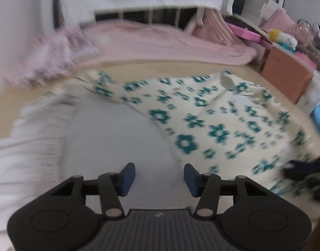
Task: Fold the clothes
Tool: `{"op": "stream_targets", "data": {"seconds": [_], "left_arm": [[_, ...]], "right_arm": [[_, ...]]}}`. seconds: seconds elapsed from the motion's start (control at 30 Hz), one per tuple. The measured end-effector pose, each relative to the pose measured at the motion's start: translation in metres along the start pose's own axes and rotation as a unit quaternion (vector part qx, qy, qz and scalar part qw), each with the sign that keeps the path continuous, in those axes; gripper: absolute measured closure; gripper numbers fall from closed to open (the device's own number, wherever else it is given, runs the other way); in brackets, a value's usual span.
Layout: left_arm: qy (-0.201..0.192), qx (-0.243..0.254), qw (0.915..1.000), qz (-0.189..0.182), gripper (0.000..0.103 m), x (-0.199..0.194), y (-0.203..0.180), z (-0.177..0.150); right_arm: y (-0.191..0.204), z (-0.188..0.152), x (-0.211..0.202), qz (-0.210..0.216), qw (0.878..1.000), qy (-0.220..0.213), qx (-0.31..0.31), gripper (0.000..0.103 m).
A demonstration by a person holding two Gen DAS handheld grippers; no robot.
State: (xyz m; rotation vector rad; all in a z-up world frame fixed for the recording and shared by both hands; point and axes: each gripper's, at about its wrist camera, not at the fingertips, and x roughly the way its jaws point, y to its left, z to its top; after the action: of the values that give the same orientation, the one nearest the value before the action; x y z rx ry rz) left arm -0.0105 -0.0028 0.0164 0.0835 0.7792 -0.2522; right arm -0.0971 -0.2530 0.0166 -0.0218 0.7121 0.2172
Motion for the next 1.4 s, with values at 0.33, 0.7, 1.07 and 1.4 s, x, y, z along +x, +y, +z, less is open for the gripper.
{"op": "stream_targets", "data": {"seconds": [0.33, 0.7, 1.07, 1.4], "left_arm": [[-0.031, -0.059, 0.9977, -0.011, 0.049, -0.022, 0.003, -0.012], [-0.085, -0.033, 0.9945, 0.052, 0.053, -0.008, -0.015, -0.027], [-0.112, -0.258, 0.9571, -0.071, 0.048, -0.053, 0.051, -0.040], [-0.080, -0.419, 0.9019, -0.069, 0.040, -0.035, 0.182, 0.027]], "right_arm": [[-0.025, 0.057, 0.007, -0.003, 0.999, -0.039, 0.034, 0.065], [-0.042, 0.125, 0.123, -0.040, 0.998, 0.053, 0.010, 0.097], [0.112, 0.172, 0.124, 0.092, 0.969, -0.076, -0.216, 0.063], [0.161, 0.194, 0.196, 0.103, 0.968, -0.023, -0.227, 0.100]]}}
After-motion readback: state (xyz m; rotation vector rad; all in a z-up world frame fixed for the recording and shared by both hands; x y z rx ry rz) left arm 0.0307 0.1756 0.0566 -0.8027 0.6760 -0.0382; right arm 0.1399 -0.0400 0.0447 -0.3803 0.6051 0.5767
